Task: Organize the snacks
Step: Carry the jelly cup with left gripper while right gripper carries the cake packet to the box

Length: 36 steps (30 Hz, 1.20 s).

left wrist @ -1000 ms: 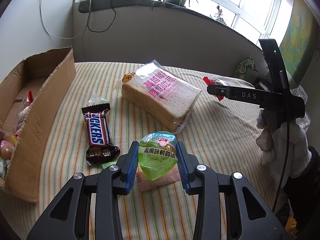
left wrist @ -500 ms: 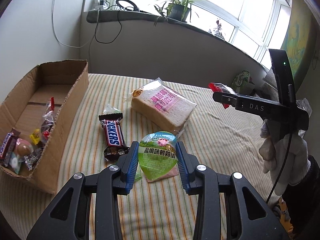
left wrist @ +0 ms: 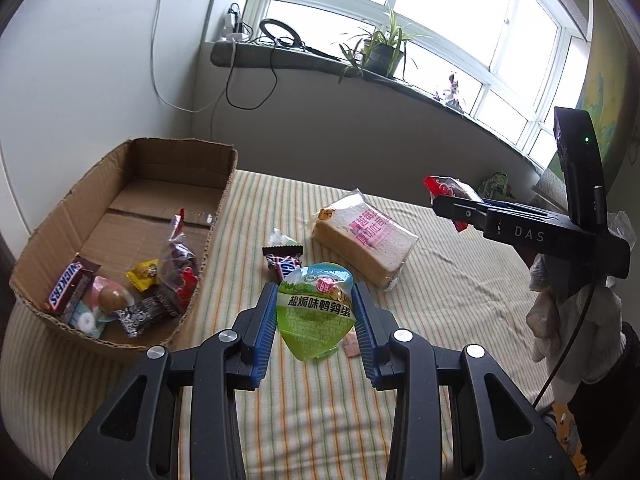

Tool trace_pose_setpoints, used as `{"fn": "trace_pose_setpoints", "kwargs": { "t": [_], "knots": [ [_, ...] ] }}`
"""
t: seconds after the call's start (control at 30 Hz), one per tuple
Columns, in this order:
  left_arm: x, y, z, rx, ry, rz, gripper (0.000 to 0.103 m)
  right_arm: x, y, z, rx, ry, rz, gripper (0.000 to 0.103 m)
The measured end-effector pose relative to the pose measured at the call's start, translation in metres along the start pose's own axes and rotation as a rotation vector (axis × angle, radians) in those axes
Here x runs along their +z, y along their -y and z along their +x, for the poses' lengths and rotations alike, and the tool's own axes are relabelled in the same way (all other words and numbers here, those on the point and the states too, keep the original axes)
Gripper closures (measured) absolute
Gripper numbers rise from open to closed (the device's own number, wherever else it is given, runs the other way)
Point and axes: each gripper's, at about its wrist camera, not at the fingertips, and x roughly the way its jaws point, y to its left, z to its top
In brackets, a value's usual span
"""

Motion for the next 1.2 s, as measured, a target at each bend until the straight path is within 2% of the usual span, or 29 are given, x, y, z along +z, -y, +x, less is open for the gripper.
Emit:
{"fn": "trace_pose_setpoints", "kwargs": {
  "t": [0.53, 0.93, 1.2],
  "knots": [
    [0.010, -0.066, -0.025, 0.069, 0.064, -0.068, 0.068, 0.030, -0.082, 0.032, 0.066, -0.010, -0.103, 0.043],
    [0.020, -0.106, -0.021, 0.131, 0.085, -0.106, 0.068, 0.048, -0.122, 0.064, 0.111, -0.030, -0.155, 0.043],
    [0.021, -0.120, -0.014, 0.144, 0.076, -0.124, 0.068, 0.056, -0.145, 0.089, 0.149, -0.052, -0.172, 0.042]
  ]
}}
